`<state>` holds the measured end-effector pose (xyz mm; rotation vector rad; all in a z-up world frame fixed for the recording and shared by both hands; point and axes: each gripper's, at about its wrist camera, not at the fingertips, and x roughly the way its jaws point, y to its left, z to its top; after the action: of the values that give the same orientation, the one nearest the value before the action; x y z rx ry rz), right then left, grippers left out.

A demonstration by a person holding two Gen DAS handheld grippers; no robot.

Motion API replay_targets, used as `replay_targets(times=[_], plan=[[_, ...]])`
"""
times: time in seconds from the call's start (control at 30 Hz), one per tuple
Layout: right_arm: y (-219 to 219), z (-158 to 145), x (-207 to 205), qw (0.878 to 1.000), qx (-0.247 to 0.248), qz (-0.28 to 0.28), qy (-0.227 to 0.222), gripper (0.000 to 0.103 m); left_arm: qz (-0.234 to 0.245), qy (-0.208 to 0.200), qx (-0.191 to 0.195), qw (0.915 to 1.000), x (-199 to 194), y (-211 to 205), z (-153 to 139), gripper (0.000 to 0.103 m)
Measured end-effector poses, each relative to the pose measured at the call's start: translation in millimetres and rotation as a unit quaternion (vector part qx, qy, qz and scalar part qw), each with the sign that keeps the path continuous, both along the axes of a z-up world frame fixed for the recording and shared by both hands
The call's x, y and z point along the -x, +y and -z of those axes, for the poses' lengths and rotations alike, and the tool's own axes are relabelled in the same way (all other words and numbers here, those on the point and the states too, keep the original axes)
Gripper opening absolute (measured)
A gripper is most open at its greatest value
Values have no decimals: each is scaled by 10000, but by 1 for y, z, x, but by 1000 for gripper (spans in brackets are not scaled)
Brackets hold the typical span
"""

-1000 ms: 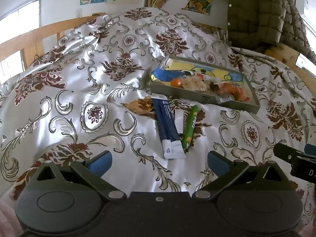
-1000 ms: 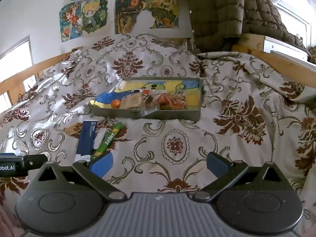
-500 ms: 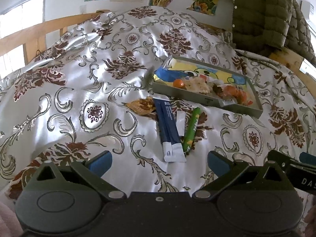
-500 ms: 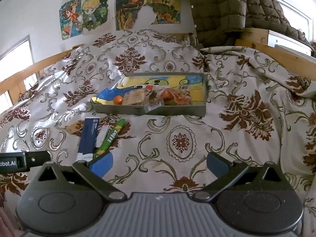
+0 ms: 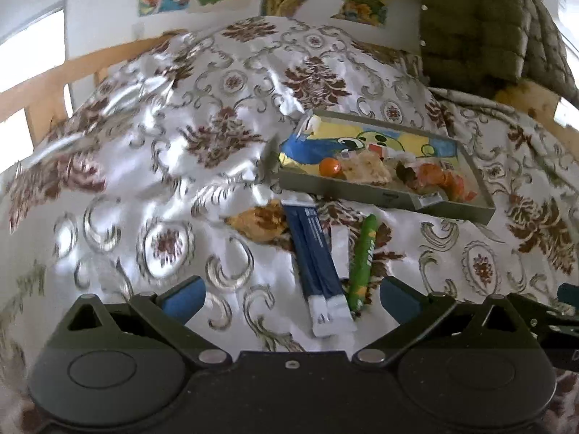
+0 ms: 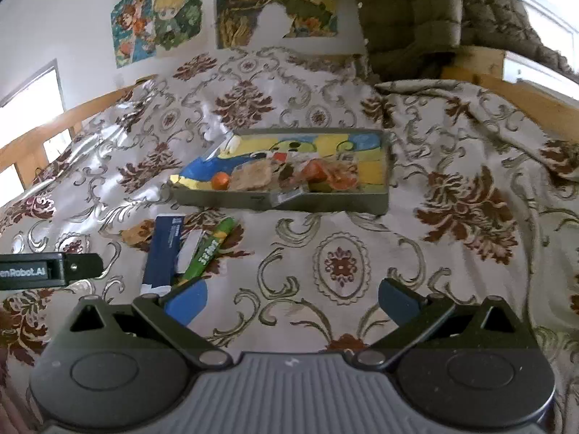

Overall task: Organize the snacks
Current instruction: 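Move left tool onto the blue-white tube while right tool moves onto green stick snack, then close left tool on the blue-white tube while right tool closes on green stick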

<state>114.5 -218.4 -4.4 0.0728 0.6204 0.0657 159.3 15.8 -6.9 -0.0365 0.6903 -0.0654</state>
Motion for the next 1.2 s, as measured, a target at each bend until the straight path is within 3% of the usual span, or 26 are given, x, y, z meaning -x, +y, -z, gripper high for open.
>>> replay_targets(times=[0.37, 0.53, 0.77, 0.93, 1.13, 1.2], plan=[[9, -3, -26, 9997, 22, -230, 80, 103, 501, -277, -360, 9977, -42, 13, -11, 102], [15, 3, -45, 9992, -44, -334, 208, 103, 457, -455, -376, 9972, -63, 24, -13, 102], [31, 24, -71, 9983, 60, -406, 416, 103, 228, -179, -154, 9995, -87, 41, 0, 102], [43, 34, -76, 9971, 260, -562, 432, 103, 30, 208, 330, 9992, -98, 54, 11, 102], [58, 41, -93, 9962, 480, -669, 285, 103, 80, 551, 522, 9971, -108, 52, 26, 102], [62, 46, -102, 9958, 507, -699, 296, 103, 168, 664, 792, 9945, -110, 53, 31, 102]])
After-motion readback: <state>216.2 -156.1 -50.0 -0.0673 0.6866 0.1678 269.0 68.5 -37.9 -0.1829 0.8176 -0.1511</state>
